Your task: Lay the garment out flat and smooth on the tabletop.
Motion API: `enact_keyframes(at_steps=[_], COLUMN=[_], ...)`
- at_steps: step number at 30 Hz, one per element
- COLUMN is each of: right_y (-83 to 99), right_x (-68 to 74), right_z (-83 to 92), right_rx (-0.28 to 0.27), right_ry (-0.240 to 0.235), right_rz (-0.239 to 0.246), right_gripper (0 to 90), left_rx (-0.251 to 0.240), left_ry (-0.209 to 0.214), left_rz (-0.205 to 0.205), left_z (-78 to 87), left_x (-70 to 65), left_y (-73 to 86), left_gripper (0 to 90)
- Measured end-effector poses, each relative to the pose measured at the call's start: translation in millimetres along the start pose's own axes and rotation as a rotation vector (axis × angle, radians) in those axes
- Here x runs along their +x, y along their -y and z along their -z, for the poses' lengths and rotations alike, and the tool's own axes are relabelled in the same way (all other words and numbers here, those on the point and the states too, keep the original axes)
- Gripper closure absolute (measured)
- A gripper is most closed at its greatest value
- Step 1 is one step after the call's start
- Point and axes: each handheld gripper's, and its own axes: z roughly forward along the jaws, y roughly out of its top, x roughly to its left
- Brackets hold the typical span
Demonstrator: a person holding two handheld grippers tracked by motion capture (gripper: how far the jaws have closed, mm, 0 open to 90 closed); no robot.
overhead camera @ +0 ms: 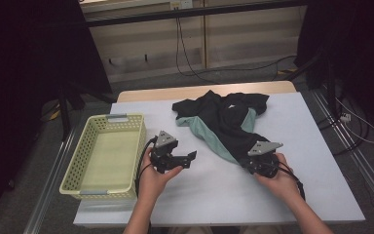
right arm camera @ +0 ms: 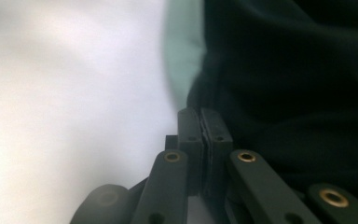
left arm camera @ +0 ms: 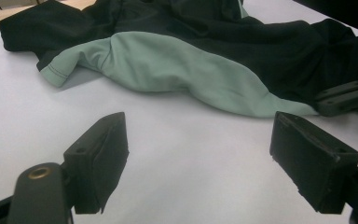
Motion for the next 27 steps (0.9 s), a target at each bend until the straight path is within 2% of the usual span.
enact_keyframes(at_steps=[3, 5, 8, 9, 12, 15, 18, 20, 23, 27], right_y=[-10.9, -21.1, -29.7, -30.9, -25.7, -9.7, 1.1, 3.5, 3.9, 0.6], right_x=[11.5, 21.0, 21.5, 18.4, 3.3, -16.6, -27.2, -29.6, -26.6, -20.5], right_z=[11.0, 18.0, 22.4, 22.9, 20.7, 13.8, 7.9, 6.1, 3.6, 6.0], right_rx=[-0.057, -0.109, -0.186, -0.196, -0.186, -0.154, -0.111, -0.098, -0.058, -0.064], right_ry=[-0.083, -0.163, -0.232, -0.241, -0.149, -0.06, -0.016, -0.007, 0.023, 0.047], right_rz=[-0.006, -0.008, -0.07, -0.09, -0.109, -0.18, -0.178, -0.171, -0.121, -0.073], right_gripper=[89.0, 89.1, 89.0, 89.0, 88.4, 87.1, 86.0, 82.1, 72.9, 59.6], left_rx=[0.0, 0.002, -0.005, 0.005, 0.007, 0.014, 0.013, 0.013, 0.012, 0.013], left_ry=[0.003, 0.003, 0.002, 0.002, 0.002, 0.005, 0.007, 0.008, 0.006, 0.007], left_rz=[0.003, -0.002, 0.01, 0.0, 0.005, 0.002, -0.001, 0.002, 0.008, -0.005], left_z=[-0.4, 0.1, 0.2, 0.7, -0.1, -1.1, -2.2, -2.5, -2.2, -2.1], left_x=[0.3, 0.7, 0.6, 1.5, 1.6, 1.0, 0.6, 0.7, 0.4, 0.3], left_y=[0.0, -0.5, -0.4, -0.2, 1.0, 1.3, 1.0, 1.2, 1.6, 1.3], left_gripper=[19.4, 19.4, 19.5, 19.5, 19.5, 19.5, 19.5, 19.5, 19.5, 19.5])
